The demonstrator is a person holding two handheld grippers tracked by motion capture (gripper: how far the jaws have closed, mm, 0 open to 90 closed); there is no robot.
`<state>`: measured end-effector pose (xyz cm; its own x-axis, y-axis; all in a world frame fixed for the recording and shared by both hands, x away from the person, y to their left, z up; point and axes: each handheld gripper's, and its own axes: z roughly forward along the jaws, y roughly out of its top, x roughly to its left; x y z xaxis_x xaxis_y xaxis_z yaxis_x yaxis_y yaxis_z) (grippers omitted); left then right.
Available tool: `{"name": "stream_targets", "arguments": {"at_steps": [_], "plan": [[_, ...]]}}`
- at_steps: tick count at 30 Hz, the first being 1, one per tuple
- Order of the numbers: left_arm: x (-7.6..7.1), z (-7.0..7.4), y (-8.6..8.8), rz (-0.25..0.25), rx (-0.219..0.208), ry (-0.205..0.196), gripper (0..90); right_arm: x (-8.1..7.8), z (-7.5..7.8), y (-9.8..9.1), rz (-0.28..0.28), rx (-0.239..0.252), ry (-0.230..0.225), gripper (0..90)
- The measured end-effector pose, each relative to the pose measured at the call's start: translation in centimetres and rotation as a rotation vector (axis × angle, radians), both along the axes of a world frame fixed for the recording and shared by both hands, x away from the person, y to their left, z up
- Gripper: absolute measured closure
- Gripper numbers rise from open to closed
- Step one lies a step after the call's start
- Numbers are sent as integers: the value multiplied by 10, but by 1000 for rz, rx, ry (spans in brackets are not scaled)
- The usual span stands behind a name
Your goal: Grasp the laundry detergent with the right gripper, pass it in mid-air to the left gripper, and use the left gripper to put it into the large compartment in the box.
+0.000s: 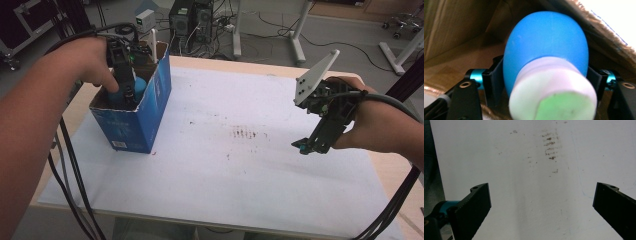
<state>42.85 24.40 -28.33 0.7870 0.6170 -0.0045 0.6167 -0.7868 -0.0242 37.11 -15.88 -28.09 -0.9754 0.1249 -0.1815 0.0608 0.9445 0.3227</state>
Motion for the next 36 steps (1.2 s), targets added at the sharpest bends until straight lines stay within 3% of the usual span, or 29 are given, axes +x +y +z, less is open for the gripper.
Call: {"name": "stream_targets", "arguments": {"at_steps": [8, 21, 28, 30, 36], "plan": [[-2, 10, 0, 21, -6, -12, 256, 0, 1, -1, 1, 3, 1, 7], [-11, 42, 3, 19, -15, -41, 183, 7, 2, -10, -16, 19, -4, 7], [-19, 64, -5, -19, -9, -70, 123, 11, 7, -13, -12, 32, 4, 6], [-25, 73, -15, -51, -22, -89, 109, 12, 8, -13, 0, 6, 4, 7], [-35, 85, -39, -157, -39, -74, 66, 17, 13, -11, 28, -12, 16, 7]]}}
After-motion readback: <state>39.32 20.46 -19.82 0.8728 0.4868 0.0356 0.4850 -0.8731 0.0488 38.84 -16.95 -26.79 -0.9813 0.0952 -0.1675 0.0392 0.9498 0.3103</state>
